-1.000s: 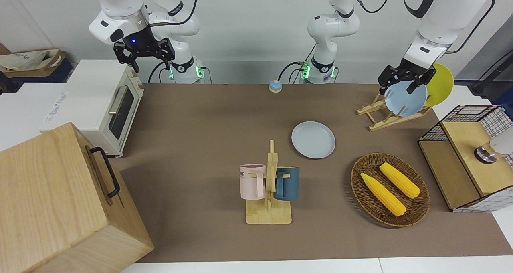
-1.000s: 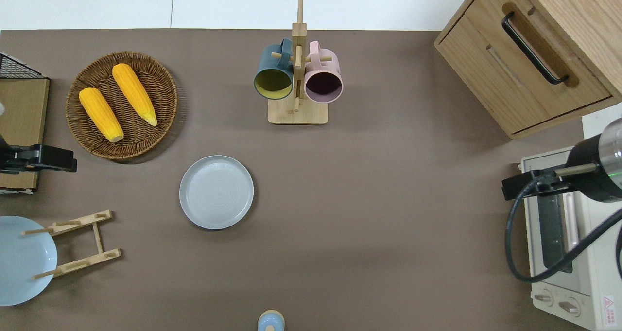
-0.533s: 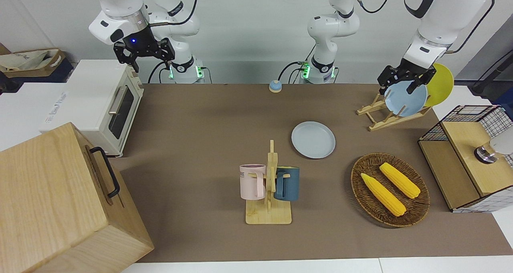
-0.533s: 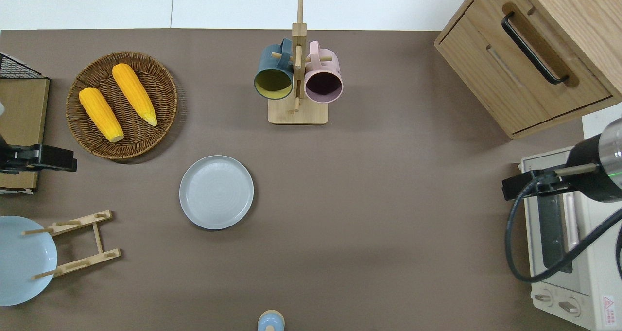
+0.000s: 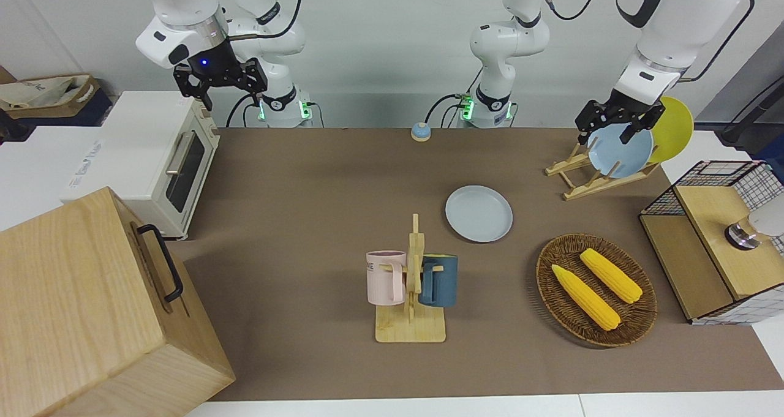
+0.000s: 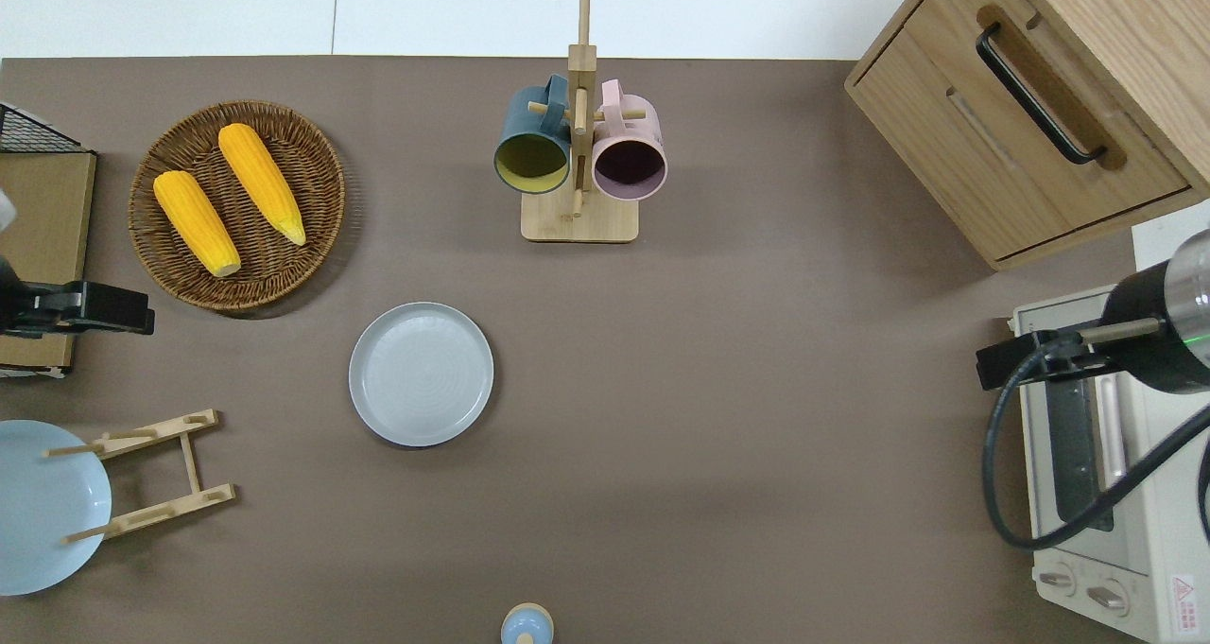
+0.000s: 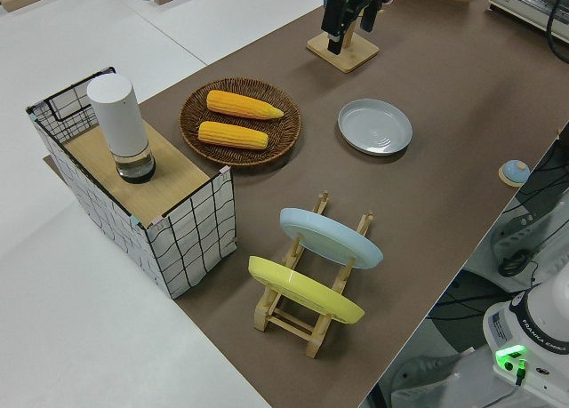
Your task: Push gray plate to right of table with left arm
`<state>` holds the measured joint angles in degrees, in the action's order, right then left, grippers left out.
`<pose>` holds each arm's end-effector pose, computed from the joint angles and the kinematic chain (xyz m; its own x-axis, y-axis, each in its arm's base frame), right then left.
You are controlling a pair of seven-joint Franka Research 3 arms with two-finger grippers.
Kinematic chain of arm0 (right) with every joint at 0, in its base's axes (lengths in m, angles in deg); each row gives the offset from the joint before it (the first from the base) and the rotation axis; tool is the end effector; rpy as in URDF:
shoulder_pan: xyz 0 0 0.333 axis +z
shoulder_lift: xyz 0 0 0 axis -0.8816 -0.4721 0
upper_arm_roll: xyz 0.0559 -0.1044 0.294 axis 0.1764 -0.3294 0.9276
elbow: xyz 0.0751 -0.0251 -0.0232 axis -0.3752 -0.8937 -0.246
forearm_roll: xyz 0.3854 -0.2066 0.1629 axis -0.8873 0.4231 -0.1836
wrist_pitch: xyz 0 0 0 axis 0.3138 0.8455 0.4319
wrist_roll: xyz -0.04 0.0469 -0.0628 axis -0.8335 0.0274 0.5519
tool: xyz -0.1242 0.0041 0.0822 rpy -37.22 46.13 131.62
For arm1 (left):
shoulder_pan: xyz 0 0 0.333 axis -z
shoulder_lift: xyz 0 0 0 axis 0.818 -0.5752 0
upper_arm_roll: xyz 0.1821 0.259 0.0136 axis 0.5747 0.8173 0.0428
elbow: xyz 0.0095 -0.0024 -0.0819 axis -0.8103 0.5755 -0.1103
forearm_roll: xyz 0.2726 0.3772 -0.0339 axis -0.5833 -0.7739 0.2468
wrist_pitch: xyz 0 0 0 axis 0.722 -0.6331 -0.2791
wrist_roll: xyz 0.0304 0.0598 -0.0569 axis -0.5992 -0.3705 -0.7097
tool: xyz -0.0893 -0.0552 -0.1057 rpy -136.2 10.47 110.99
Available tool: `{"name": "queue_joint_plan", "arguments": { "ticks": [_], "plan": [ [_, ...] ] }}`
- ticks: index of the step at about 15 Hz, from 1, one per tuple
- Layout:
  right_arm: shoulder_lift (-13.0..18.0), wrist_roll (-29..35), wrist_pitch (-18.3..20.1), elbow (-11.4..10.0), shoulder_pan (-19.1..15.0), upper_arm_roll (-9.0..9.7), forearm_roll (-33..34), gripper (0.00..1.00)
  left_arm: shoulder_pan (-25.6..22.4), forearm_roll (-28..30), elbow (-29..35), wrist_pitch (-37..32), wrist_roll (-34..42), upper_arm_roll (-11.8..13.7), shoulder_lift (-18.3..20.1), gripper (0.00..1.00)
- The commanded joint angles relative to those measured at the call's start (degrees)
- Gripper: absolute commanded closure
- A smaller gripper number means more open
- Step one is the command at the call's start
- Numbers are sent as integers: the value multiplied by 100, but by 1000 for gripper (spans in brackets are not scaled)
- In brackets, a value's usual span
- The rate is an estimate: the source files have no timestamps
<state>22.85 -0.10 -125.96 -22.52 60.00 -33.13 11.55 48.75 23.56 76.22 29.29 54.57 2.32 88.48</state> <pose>0.5900 0.0650 0.6236 0.9876 0.0912 -0.1278 0.0925 -0.9957 0.0039 0.6261 0.0221 0.5671 0.9999 -0.0128 -0.0049 -0.0128 -0.9999 0.0042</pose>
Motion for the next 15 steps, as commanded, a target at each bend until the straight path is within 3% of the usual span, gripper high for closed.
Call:
{"name": "queue_joint_plan", "arguments": {
  "ticks": [1, 5, 9, 15],
  "plan": [
    [14, 75, 89, 53, -115, 92, -25, 17, 69, 68, -7, -157, -13, 15, 55, 0],
    [14, 66, 89, 53, -107, 92, -25, 17, -10, 68, 71, -438, 31, 85, 91, 0],
    [14, 66, 89, 53, -107, 92, -25, 17, 7, 68, 730, -316, 57, 85, 556, 0],
    [14, 66, 89, 53, -107, 92, -25, 17, 77, 217, 1319, -53, 5, 59, 864, 0]
  ]
}}
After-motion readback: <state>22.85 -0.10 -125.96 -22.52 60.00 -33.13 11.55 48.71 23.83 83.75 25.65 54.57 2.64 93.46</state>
